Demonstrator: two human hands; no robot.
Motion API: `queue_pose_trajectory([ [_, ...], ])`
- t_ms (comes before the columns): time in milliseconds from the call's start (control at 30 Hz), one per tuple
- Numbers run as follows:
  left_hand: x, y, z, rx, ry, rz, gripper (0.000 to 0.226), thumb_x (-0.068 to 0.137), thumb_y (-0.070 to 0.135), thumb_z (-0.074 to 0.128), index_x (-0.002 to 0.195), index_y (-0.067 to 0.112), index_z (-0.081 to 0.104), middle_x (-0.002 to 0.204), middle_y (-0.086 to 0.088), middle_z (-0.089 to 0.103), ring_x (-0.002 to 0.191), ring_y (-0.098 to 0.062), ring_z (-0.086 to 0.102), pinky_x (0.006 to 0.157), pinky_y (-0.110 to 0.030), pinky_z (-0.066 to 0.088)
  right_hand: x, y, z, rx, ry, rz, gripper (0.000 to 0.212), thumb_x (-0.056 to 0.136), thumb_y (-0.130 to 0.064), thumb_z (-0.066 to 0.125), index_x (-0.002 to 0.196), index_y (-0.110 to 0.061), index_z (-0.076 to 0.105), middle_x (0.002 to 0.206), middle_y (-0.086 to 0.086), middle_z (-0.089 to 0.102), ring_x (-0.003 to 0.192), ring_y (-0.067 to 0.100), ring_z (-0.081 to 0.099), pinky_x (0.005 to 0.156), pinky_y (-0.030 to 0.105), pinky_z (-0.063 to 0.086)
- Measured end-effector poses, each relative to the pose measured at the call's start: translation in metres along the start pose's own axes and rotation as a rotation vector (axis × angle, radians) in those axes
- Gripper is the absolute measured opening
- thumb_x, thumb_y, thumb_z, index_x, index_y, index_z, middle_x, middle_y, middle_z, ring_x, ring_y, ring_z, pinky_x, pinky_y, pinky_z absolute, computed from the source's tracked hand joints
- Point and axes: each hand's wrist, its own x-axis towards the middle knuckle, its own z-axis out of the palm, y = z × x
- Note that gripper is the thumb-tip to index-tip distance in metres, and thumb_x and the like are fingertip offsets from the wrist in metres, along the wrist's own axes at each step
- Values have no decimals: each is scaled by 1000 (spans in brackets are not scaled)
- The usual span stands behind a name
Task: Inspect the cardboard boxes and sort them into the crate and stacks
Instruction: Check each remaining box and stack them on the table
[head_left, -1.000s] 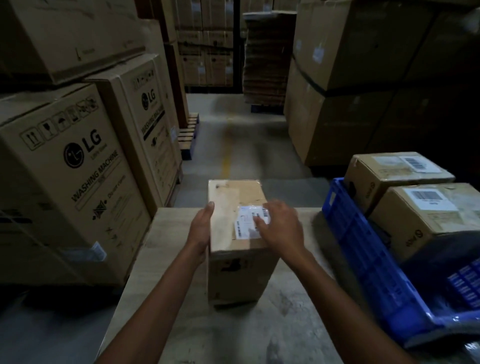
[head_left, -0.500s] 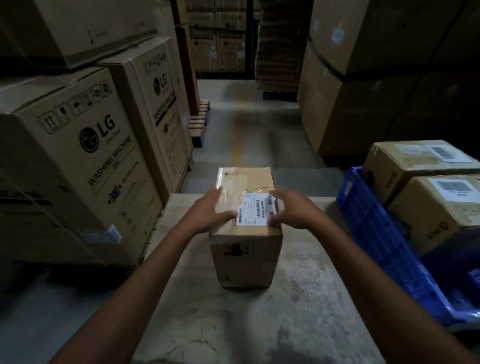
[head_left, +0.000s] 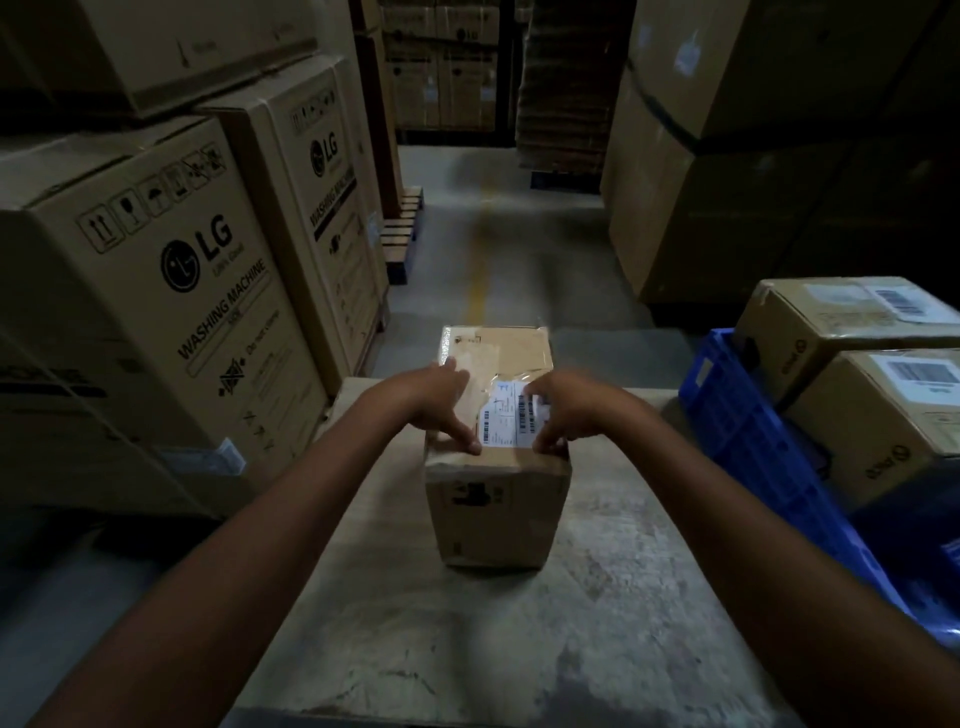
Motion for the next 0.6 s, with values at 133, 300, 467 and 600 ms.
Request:
queue_pose_trajectory([
  [133, 5, 7, -12, 8, 0, 31, 114, 70, 56, 83, 156, 14, 21, 163, -10, 23, 146, -29, 27, 114, -44, 32, 5, -6, -8, -104, -23, -4, 71, 76, -26, 87, 139, -13, 55, 133, 6, 61, 116, 25, 59, 92, 36, 51],
  [300, 13, 19, -15, 53, -59, 48, 112, 74, 48, 82, 158, 15, 16, 166, -9, 14, 149, -30, 22, 118, -46, 28, 17, -10, -8, -188, -96, -8, 74, 75, -25, 87, 140, -16, 53, 136, 5, 60, 120, 26, 57, 102, 42, 50],
  [467, 16, 21, -22, 21, -41, 33, 119, 72, 51, 83, 160, 22, 9, 167, -8, 6, 151, -32, 15, 120, -48, 23, 22, -10, -15, -186, -111, 3, 83, 76, -28, 87, 147, -16, 46, 145, 8, 53, 128, 28, 52, 107, 44, 46],
  [600, 25, 17, -24, -83, 106, 7, 123, 70, 57, 82, 160, 20, 6, 167, -10, 2, 153, -33, 4, 120, -49, 18, 29, -8, -28, -124, -24, 19, 106, 74, -31, 88, 159, -17, 24, 164, 8, 29, 146, 32, 32, 117, 48, 34],
])
